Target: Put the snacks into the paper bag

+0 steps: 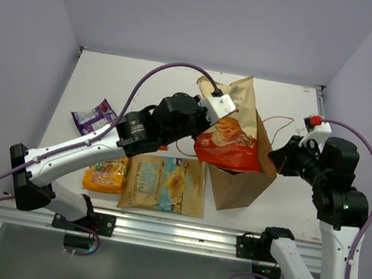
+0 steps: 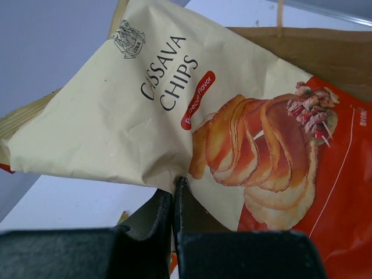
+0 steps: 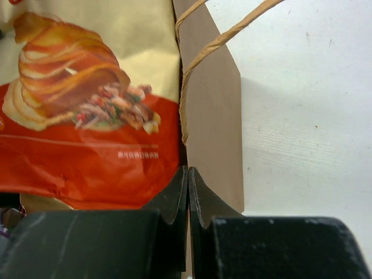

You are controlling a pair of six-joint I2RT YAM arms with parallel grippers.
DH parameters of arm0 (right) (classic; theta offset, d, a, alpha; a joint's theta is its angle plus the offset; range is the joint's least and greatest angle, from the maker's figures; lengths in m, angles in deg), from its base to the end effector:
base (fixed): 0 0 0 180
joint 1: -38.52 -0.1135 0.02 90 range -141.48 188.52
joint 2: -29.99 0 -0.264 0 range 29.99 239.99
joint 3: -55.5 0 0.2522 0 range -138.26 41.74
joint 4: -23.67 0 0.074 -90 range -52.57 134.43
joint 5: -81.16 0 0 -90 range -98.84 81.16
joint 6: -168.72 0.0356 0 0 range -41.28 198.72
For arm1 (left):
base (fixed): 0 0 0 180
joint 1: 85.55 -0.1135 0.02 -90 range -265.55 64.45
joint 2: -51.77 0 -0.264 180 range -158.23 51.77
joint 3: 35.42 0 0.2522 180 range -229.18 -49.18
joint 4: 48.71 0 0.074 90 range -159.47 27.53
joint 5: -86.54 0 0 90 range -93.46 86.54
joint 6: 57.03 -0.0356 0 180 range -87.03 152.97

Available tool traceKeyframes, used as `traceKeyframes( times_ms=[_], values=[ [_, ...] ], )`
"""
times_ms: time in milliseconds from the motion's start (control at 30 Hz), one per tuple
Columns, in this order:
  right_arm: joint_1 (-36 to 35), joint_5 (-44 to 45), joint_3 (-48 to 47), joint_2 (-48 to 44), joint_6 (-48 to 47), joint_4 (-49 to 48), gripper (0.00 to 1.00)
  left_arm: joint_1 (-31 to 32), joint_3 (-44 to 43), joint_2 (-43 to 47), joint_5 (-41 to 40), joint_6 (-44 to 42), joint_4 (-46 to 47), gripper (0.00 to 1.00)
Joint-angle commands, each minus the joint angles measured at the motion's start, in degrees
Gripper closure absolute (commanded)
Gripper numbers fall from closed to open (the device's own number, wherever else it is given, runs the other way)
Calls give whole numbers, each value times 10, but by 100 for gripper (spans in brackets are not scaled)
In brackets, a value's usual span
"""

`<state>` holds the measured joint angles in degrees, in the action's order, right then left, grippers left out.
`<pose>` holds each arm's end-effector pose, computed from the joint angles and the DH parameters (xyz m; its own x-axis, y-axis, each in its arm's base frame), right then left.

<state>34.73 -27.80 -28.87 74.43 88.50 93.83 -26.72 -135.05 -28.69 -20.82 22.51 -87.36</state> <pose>0.1169 0.0193 0.4060 -0.5533 0.1244 -0.8237 -0.2523 0.9173 0.3080 0.1728 -0.2651 0.4207 -0.0479 0.4140 -0.9090 0.6913 0.6707 0.2690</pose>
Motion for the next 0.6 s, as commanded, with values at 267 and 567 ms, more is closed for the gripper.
traceKeyframes(
  times_ms=[267, 567],
  values=[
    [-1, 8, -15, -2, -10, -5, 100, 127, -90, -31, 53, 47, 31, 100],
    [-1, 5, -20, -2, -10, -2, 100, 137, -142, -75, 66, 57, 34, 40]
  ],
)
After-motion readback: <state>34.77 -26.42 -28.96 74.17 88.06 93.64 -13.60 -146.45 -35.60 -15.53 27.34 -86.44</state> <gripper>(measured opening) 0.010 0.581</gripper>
